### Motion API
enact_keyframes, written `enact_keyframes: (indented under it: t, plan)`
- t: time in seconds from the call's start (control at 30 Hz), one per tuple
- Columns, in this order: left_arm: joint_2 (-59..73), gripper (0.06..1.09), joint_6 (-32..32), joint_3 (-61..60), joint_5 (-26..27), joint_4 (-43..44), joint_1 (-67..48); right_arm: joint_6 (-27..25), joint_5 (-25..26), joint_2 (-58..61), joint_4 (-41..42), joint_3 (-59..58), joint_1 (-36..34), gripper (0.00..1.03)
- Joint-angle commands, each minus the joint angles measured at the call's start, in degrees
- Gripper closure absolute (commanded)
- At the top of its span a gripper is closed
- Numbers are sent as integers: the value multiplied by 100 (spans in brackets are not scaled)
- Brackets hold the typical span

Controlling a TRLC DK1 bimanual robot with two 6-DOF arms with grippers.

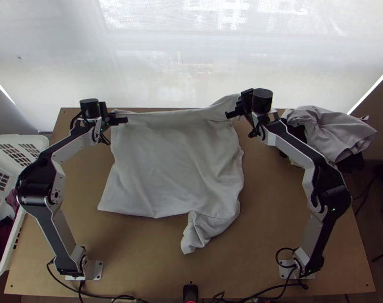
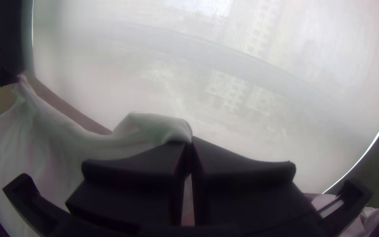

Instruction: Fold the t-shirt

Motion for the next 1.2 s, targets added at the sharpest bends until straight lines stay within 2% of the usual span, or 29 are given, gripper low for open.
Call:
enact_keyframes:
  t: [0.0,0.5,1.17]
  plan:
    - [-496,105,-21,-615,23,98,38,74,-2,-723,58,-829,213,100]
    - [-1305,105,67,-1792,32,300,47,241,-2,-2112,67,-2771,661,100]
    - [-1876,105,85,-2610,23,361,12,241,-2,-3105,67,-4063,723,100]
